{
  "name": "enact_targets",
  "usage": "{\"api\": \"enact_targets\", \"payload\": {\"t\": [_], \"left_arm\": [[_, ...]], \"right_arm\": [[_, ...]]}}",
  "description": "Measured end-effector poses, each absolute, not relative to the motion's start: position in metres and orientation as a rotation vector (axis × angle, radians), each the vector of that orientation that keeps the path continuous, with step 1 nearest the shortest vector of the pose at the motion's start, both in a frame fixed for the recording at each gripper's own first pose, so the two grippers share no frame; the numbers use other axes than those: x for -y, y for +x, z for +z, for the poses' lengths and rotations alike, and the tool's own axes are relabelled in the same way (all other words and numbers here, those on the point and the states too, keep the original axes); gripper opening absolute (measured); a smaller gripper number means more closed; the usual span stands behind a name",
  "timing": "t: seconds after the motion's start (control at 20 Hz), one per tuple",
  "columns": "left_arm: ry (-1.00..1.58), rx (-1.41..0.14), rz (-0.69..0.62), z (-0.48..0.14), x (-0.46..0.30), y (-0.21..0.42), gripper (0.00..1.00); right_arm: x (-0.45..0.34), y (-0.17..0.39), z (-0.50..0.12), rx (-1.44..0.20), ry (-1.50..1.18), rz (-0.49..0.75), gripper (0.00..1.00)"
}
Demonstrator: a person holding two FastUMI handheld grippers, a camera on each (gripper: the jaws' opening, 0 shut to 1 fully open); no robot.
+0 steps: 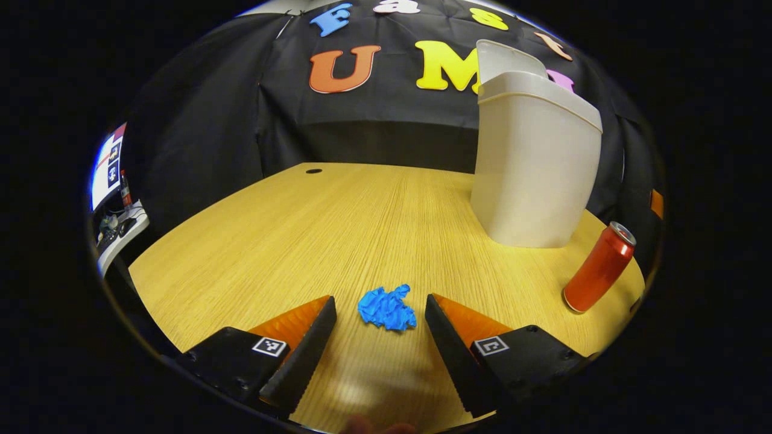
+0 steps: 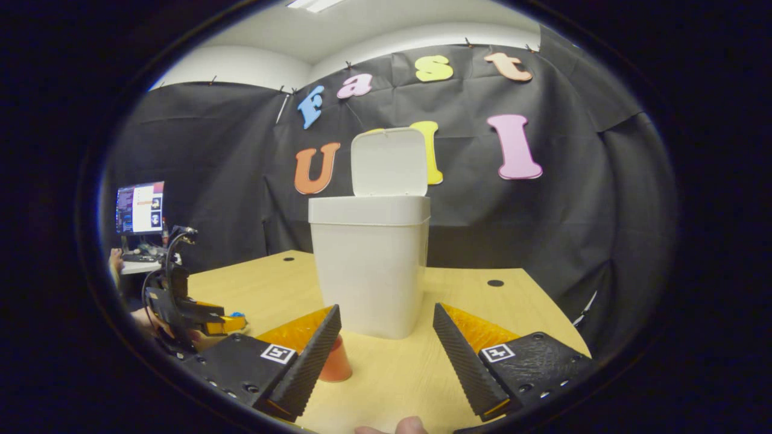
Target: Press the lid of the desktop garbage bin to open it, pick up the crumpled paper on the desktop and throw it into the bin, then pick up the pop can on the desktop and drop it into the bin, and finally close the garbage bin lid.
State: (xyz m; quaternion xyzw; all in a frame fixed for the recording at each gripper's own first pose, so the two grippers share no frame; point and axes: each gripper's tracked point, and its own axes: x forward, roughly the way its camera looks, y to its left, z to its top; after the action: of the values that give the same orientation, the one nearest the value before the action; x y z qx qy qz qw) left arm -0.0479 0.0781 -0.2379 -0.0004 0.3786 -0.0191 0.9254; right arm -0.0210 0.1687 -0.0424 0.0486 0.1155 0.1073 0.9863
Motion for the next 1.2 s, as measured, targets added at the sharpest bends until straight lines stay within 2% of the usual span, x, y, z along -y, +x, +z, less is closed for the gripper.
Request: {"api": "enact_targets", "payload": {"t": [0.15,0.2,0.35,0.4,0.55,0.65,0.7,0.85,1.2], "left_arm": [[0.012,-0.793,-0.051,-0.236,-0.084,-0.047,0.90],[0.010,-0.804,-0.058,-0.238,-0.085,-0.048,0.84],[0.036,-0.842,-0.055,-0.240,-0.088,-0.047,0.76],[0.036,-0.855,-0.043,-0.242,-0.087,-0.047,0.67],[0.020,-0.863,-0.024,-0.244,-0.091,-0.044,0.48],[-0.005,-0.857,-0.017,-0.242,-0.091,-0.042,0.29],[-0.004,-0.853,-0.023,-0.242,-0.090,-0.041,0.24],[-0.008,-0.813,-0.048,-0.231,-0.083,-0.039,0.20],[0.008,-0.586,-0.042,-0.163,-0.065,-0.020,0.19]], "right_arm": [[-0.171,-0.018,-0.053,-0.259,0.113,0.220,0.95],[-0.174,-0.018,-0.056,-0.268,0.119,0.224,0.95],[-0.181,-0.018,-0.062,-0.291,0.148,0.241,0.93],[-0.183,-0.018,-0.064,-0.294,0.151,0.247,0.96],[-0.183,-0.021,-0.067,-0.292,0.138,0.249,0.96],[-0.180,-0.022,-0.066,-0.288,0.139,0.248,0.96],[-0.178,-0.023,-0.065,-0.285,0.139,0.245,0.95],[-0.178,-0.026,-0.065,-0.282,0.144,0.249,0.95],[-0.213,-0.038,-0.052,-0.239,0.119,0.291,0.95]]}}
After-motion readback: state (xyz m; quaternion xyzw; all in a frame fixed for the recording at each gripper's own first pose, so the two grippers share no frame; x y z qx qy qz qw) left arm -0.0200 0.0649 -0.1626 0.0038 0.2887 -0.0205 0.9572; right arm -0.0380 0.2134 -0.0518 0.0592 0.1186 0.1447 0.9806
